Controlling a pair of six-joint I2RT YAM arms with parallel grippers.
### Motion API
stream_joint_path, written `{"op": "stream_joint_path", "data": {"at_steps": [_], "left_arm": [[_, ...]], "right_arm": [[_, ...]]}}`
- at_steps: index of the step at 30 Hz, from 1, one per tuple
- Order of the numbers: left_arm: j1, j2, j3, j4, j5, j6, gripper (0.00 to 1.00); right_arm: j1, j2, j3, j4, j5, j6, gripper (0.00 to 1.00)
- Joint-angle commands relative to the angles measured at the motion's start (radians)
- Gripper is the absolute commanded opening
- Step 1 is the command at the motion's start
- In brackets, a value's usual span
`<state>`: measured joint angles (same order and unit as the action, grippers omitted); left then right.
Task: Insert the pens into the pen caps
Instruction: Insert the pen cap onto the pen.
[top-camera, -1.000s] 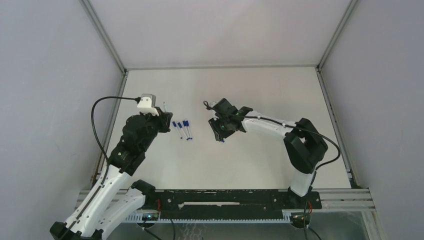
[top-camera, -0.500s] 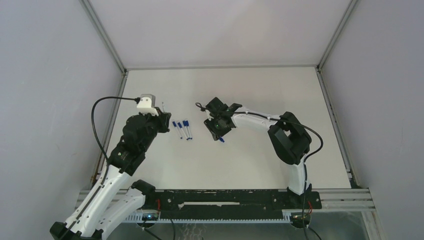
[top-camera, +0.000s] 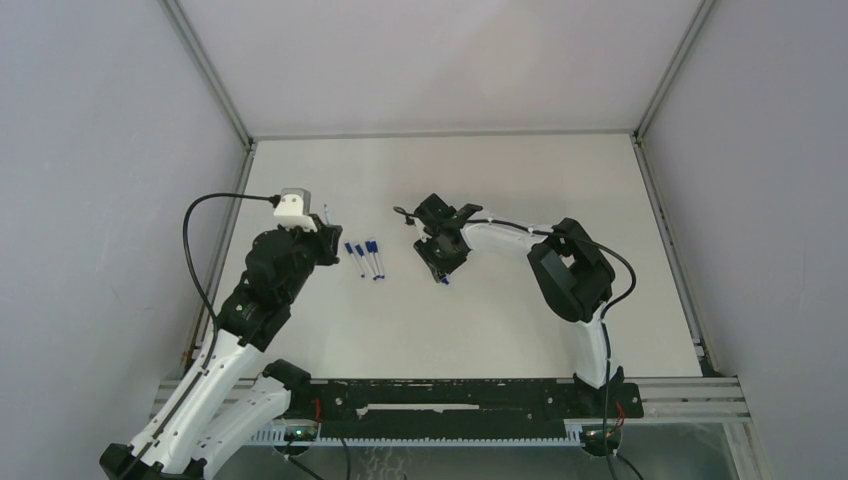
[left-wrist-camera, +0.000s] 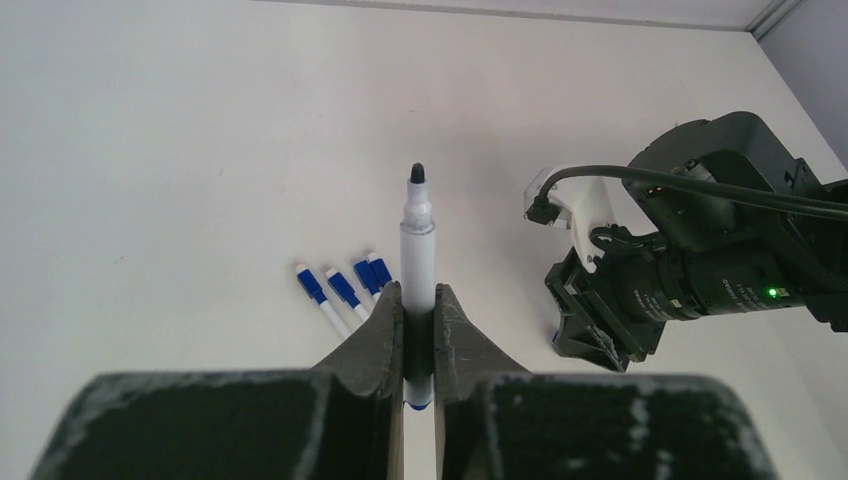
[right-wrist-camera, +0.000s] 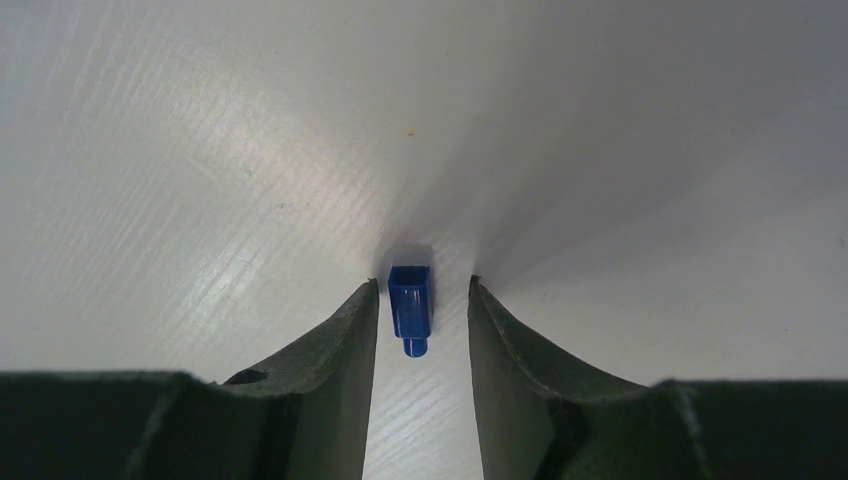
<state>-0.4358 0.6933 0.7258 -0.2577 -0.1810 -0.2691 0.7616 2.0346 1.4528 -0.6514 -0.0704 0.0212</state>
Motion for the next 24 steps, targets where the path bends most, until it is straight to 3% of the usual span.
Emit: {"op": "stream_joint_path", "data": {"at_steps": [1,12,24], "left_arm": [[0.006,0.0,0.026,0.015,-0.008,0.016,0.0],[0.006,0.003,0.027,0.013,-0.006,0.016,0.0],[0.006,0.006,0.029,0.012,-0.006,0.015,0.0]], "right_arm": [[-0.005,0.014,0.046,-0.019,-0.024,-0.019,0.44],[0.01,0.064,0.085,-0.06,-0.016,-0.019,0.37],[0.024,0.037,0.047,-0.083,-0.006,-0.019,0.38]]}}
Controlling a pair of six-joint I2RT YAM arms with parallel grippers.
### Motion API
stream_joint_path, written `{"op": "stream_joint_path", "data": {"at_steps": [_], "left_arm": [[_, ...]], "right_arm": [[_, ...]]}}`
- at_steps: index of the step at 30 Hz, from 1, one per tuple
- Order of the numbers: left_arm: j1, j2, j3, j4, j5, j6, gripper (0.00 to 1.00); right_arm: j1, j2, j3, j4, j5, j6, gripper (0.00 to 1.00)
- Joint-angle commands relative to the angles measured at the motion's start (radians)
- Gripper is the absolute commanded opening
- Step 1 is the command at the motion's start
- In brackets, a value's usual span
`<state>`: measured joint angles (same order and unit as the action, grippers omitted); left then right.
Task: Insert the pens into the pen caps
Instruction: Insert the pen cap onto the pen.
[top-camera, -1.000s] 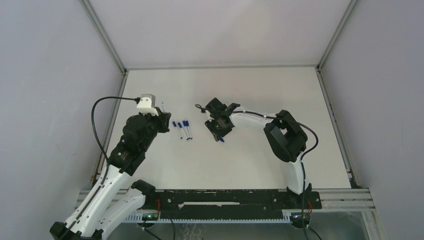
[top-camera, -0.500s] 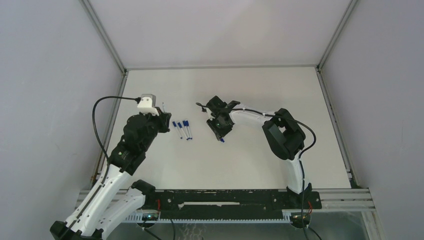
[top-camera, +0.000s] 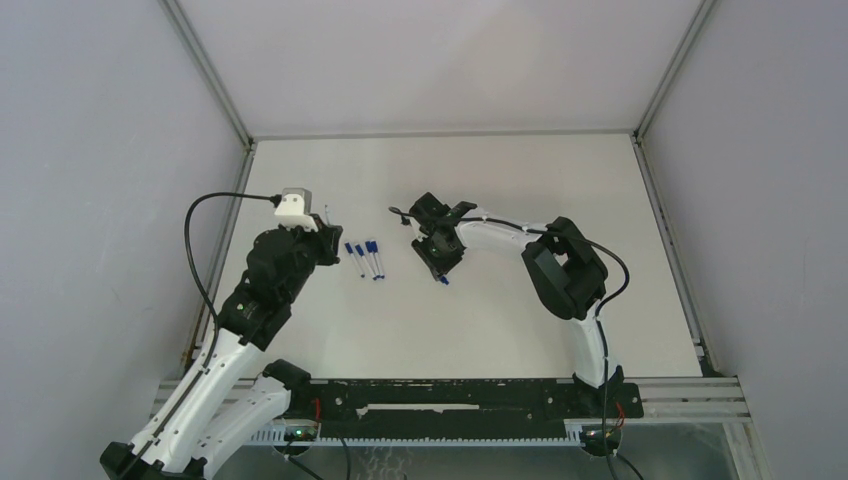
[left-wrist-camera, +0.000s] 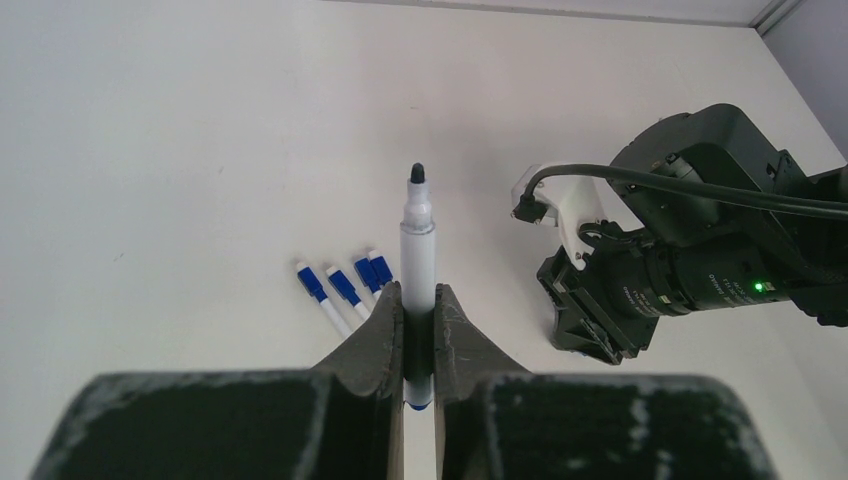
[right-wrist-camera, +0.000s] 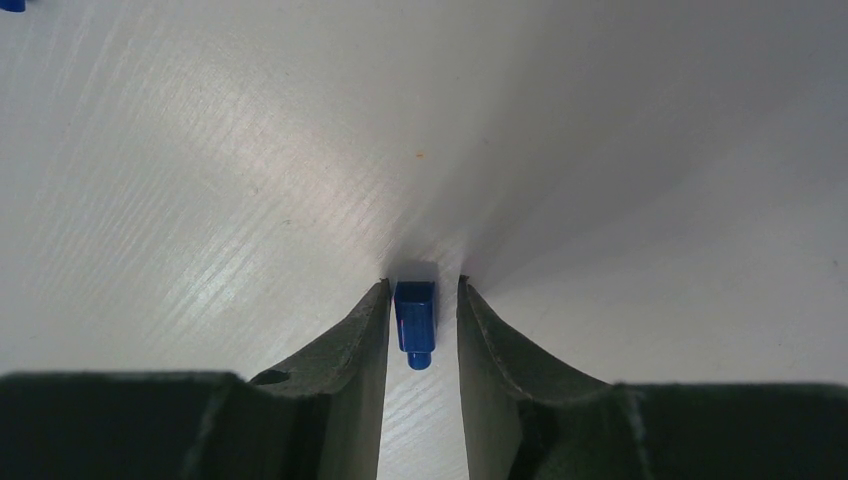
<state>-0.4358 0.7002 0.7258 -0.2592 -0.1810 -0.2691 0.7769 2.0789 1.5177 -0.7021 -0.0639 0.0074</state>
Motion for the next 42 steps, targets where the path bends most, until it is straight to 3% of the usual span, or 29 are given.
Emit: {"op": "stream_joint_path", "data": {"at_steps": [1,32,42], "left_arm": [[0.006,-0.001,0.029,0.014,-0.006,0.014,0.0],[0.006,-0.003,0.029,0.012,-0.006,0.013,0.0],[0.006,0.0,0.03,0.013,-0.003,0.013,0.0]], "right_arm": [[0.01,-0.01,-0.024,-0.034,-0.023,-0.005,0.38],[0.012,-0.017,-0.026,-0.068,-0.005,-0.005,0.38],[0.015,-0.014,-0.021,-0.076,0.0,-0.004,0.32]]}}
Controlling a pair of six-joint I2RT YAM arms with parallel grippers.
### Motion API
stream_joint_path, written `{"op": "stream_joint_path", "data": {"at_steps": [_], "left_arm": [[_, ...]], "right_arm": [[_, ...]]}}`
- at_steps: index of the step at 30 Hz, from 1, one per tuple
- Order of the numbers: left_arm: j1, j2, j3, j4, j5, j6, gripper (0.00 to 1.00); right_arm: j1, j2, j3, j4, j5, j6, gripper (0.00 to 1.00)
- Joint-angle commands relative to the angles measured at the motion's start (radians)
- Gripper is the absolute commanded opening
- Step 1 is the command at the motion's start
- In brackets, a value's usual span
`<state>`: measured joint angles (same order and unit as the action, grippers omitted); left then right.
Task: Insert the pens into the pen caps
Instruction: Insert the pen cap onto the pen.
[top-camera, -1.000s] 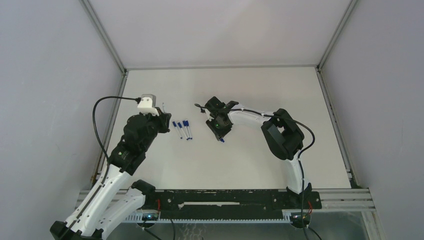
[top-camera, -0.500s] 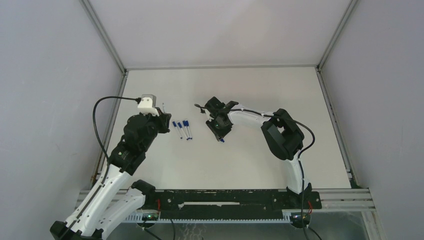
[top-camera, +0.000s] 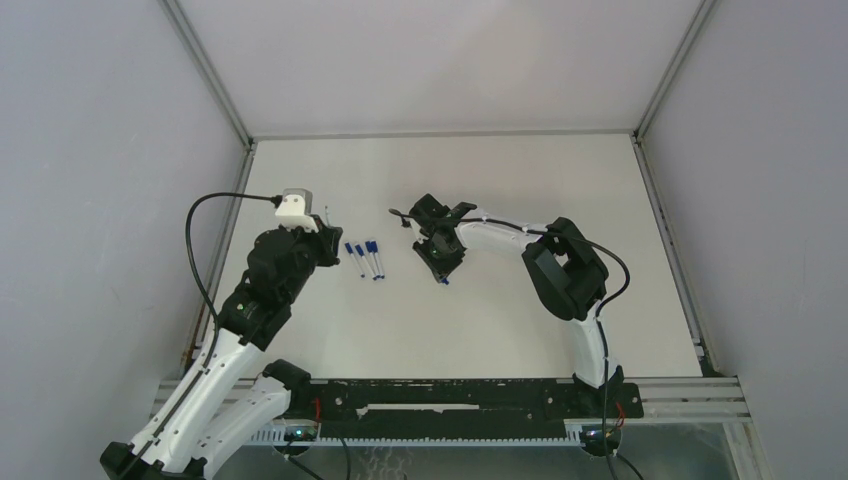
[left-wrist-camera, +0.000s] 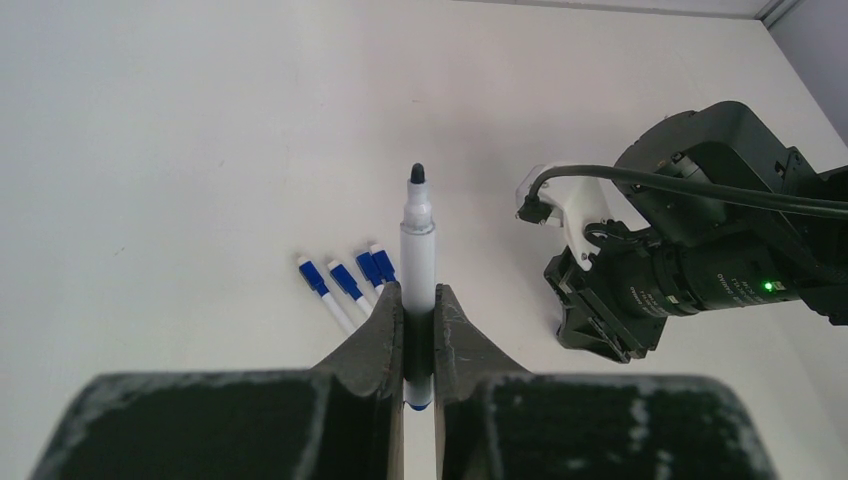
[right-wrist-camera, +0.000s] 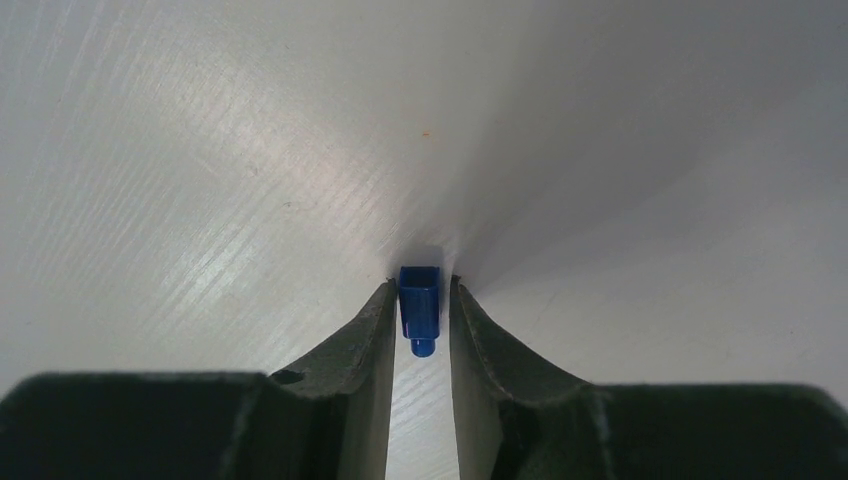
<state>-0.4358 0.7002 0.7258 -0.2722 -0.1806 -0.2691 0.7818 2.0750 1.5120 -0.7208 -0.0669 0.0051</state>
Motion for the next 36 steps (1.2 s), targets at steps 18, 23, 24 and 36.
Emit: {"op": "stream_joint_path", "data": {"at_steps": [18,23,24,36], "left_arm": [[0.006,0.031,0.062,0.075,0.156,-0.057,0.0],[-0.032,0.101,0.139,0.1,0.294,-0.06,0.0],[-0.06,0.112,0.156,0.105,0.3,-0.053,0.0],[-0.384,0.206,0.27,0.318,0.336,-0.01,0.0]], "right_arm": [[-0.044,-0.384,-0.077,0.153,-0.127,0.064,0.0],[-0.064,-0.619,-0.184,0.327,-0.139,0.107,0.0],[-0.066,-0.662,-0.206,0.357,-0.138,0.116,0.0],[-0.085,-1.135,-0.456,0.799,-0.009,0.172,0.0]]}}
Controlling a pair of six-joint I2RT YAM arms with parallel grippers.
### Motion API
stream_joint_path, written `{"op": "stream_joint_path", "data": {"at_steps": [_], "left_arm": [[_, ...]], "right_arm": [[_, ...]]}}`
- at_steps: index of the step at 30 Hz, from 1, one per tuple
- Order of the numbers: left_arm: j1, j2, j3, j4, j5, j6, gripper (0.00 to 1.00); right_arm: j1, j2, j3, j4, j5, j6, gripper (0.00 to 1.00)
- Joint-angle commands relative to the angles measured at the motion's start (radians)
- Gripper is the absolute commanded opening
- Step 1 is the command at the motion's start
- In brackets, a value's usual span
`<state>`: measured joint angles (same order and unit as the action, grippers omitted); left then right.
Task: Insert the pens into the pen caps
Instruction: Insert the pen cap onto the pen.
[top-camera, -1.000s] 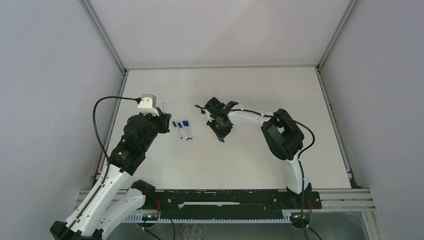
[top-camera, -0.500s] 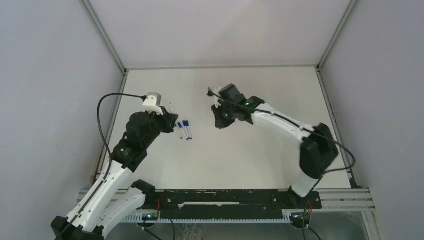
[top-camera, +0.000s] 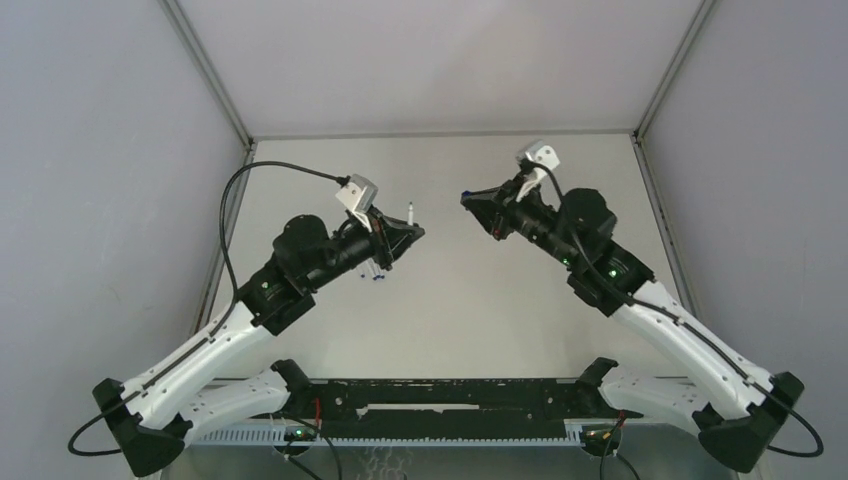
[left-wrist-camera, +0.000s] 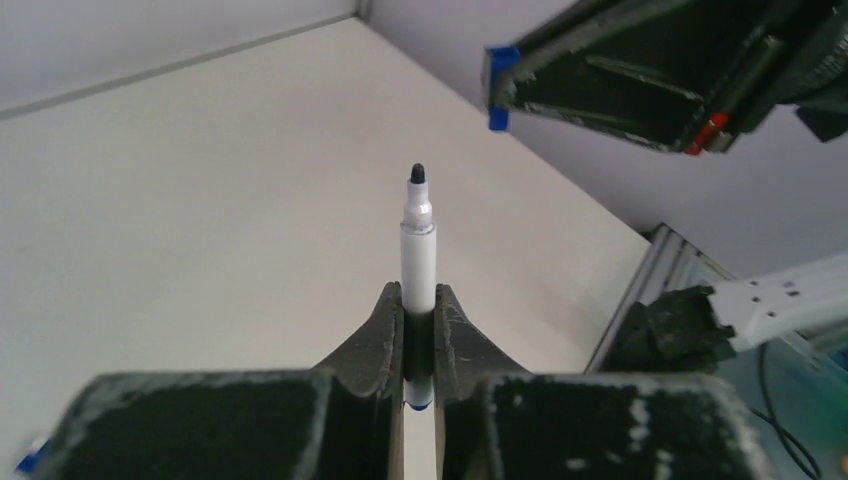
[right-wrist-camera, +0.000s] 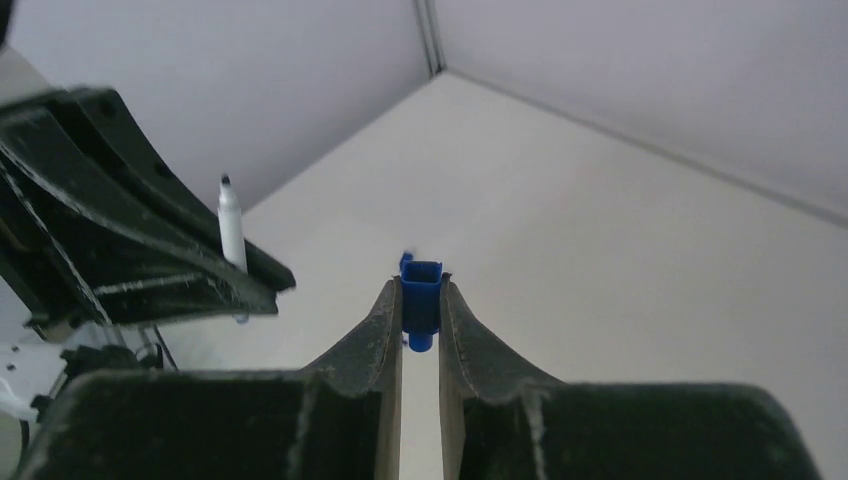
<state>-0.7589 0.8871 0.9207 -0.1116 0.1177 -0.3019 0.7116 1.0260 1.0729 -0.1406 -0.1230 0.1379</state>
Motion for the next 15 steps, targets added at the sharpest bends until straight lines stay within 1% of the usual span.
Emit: {"op": "stream_joint_path", "data": {"at_steps": [1,5,9,15], "left_arm": [[-0.072,0.029,0.082,0.174,0.048,0.02,0.0],[-0.094,0.067,0.112,0.199,0.111,0.02,0.0],[-0.105,0.085,0.134,0.2,0.186,0.037,0.0],[-0.107,0.097,0.14,0.215,0.297,0.055,0.0]], "right_arm": [[-0.02,-0.104,-0.021,0.232,0.042,0.047,0.0],[-0.035,-0.168,-0.036,0.262,-0.01,0.087,0.0],[-0.047,-0.217,-0.086,0.349,-0.058,0.15,0.0],[-0.054,-0.251,-0.088,0.378,-0.122,0.205,0.0]]}}
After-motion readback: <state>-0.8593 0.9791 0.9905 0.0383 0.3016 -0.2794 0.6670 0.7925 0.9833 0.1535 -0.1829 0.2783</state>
